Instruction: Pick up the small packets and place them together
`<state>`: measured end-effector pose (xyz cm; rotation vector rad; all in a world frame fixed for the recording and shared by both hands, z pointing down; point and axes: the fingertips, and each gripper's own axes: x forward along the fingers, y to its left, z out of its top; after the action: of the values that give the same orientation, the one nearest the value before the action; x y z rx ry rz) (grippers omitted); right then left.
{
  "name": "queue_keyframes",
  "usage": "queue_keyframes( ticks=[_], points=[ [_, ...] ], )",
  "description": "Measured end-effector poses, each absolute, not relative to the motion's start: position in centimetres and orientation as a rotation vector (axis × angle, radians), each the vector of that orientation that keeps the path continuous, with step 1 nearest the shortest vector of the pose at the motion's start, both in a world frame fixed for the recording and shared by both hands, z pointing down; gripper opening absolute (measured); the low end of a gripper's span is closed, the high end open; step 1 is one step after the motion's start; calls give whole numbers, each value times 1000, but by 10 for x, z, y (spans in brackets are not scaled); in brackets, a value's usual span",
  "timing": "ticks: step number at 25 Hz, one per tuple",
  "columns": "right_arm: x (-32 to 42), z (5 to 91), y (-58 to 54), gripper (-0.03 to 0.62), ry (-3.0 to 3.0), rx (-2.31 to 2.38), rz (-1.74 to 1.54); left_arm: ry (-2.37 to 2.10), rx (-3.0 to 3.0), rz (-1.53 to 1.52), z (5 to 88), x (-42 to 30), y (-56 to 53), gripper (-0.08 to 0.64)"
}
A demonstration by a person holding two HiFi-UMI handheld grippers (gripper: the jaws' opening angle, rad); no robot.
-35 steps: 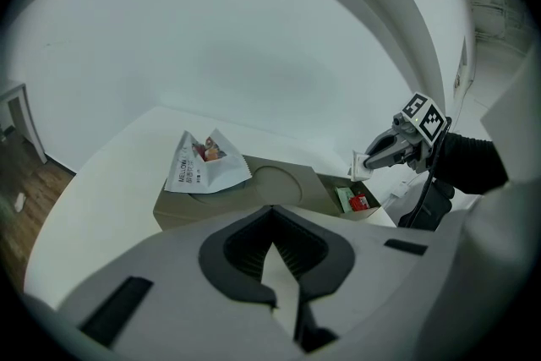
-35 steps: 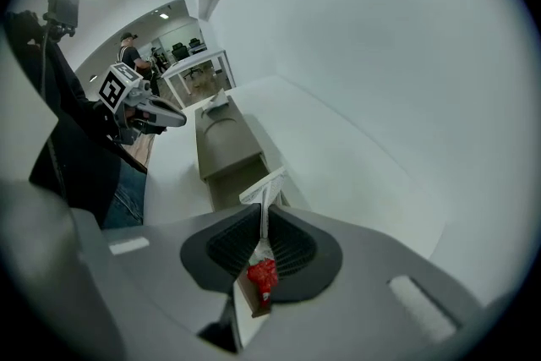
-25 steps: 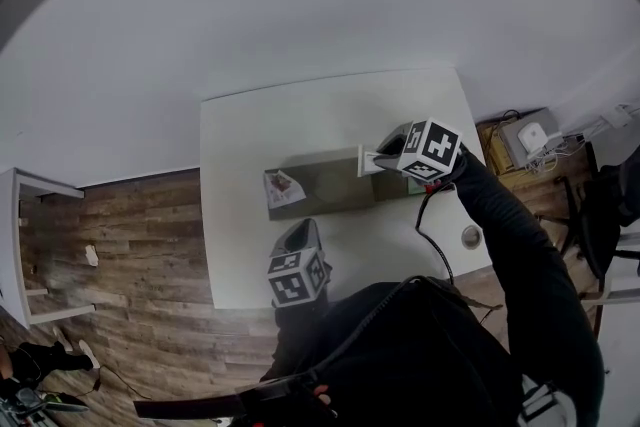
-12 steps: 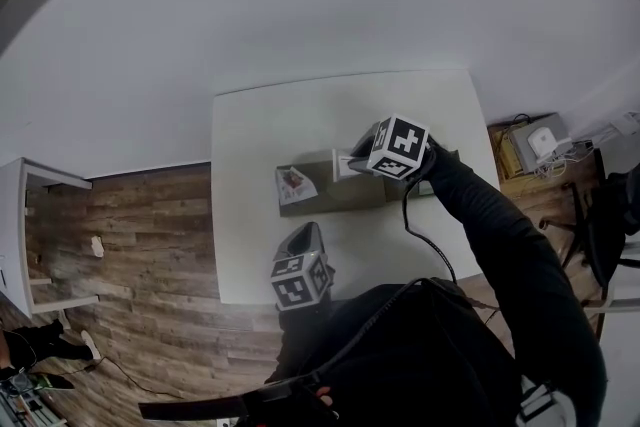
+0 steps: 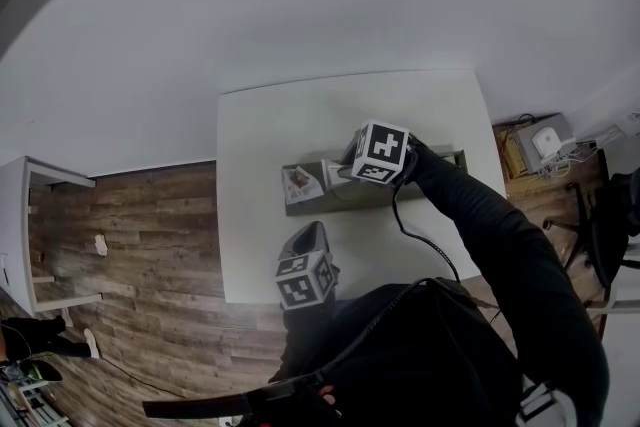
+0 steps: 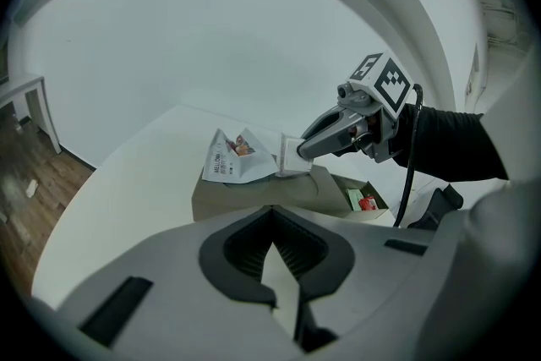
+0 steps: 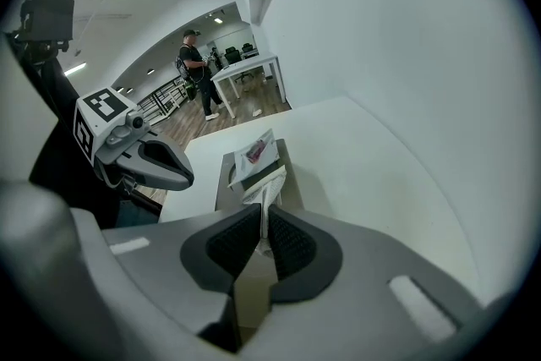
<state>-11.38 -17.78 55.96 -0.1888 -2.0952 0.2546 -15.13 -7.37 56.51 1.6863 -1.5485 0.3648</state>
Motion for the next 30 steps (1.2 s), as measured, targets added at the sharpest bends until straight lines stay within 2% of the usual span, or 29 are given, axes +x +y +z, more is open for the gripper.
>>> queue_keyframes(
  ticks=[17, 30],
  points=[
    [-125, 567, -179, 37, -2092, -215, 210, -1549, 1674, 360, 568, -155, -77, 0],
    [-123, 572, -180, 155, -2097, -203, 156, -1544, 1677, 366, 570, -154, -76, 0]
  ],
)
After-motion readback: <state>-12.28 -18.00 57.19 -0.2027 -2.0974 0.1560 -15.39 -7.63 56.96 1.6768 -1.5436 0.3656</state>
